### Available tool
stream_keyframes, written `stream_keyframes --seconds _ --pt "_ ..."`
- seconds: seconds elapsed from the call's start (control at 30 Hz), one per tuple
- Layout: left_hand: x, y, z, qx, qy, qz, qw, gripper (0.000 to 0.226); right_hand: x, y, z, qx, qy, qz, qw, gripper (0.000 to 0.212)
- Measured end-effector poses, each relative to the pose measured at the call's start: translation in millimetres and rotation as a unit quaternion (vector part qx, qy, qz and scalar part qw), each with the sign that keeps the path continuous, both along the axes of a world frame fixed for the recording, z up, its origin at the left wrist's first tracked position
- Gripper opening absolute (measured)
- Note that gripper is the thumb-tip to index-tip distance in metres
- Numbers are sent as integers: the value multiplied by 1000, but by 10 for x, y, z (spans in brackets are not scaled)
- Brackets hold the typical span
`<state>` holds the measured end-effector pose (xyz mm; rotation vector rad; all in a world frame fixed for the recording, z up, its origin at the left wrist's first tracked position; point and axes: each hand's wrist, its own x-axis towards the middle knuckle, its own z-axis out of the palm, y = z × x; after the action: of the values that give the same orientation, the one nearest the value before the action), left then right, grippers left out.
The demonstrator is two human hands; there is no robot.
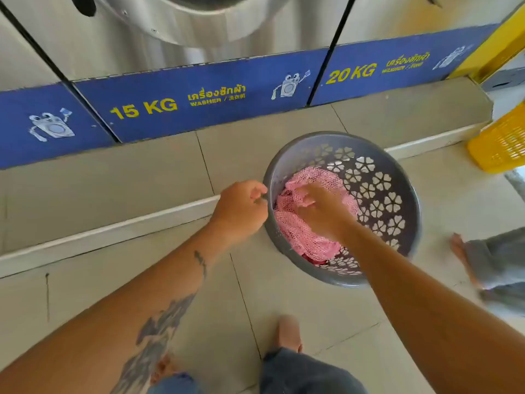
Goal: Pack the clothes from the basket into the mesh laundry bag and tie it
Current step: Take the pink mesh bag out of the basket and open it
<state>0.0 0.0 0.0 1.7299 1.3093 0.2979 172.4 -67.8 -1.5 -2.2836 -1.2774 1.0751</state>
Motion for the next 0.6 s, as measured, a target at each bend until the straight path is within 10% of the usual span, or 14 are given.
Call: stream_keyframes --seconds 0.43,0.6 --pt "150 -65 -1477 234 21 -154 960 66 468 192 -1902 -208 -171 192 944 97" --pt "26 97 -1632 330 -13 -183 926 51 629 284 -2580 -236 -169 216 932 65"
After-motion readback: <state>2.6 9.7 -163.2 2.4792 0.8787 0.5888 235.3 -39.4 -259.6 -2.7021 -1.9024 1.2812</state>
